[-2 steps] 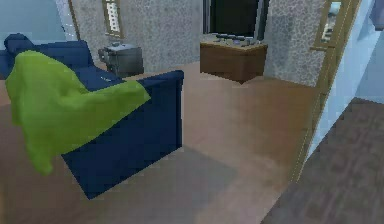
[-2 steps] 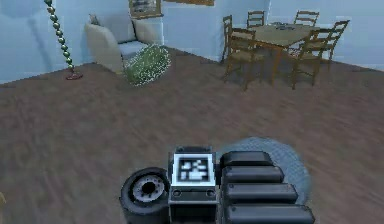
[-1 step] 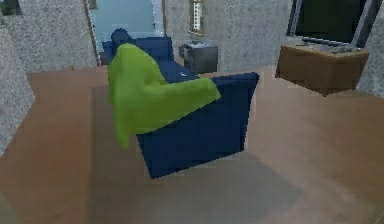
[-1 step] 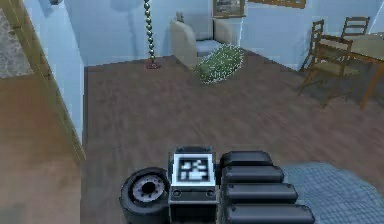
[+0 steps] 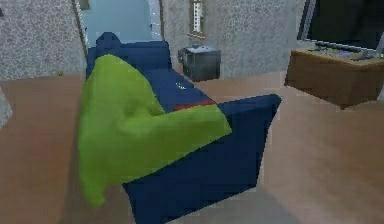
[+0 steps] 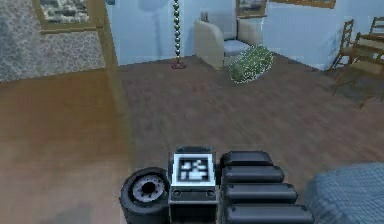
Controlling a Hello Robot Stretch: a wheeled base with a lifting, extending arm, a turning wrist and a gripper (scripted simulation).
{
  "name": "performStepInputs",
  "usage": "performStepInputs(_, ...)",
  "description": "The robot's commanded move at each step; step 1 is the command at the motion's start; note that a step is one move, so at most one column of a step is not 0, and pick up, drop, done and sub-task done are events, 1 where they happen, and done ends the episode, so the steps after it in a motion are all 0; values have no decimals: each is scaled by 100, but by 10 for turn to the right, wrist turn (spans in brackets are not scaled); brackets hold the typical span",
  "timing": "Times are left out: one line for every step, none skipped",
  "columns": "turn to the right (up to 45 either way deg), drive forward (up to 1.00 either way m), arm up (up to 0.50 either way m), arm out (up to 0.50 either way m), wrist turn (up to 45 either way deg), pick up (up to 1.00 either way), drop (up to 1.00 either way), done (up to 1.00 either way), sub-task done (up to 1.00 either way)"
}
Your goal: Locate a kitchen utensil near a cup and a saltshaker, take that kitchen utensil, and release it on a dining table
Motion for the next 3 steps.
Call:
performStepInputs(-450, 0, 0, 0, 0, 0, 0, 0, 0)
performStepInputs(-150, 0, 0, 0, 0, 0, 0, 0, 0)
performStepInputs(0, 95, 0, 0, 0, 0, 0, 0, 0)
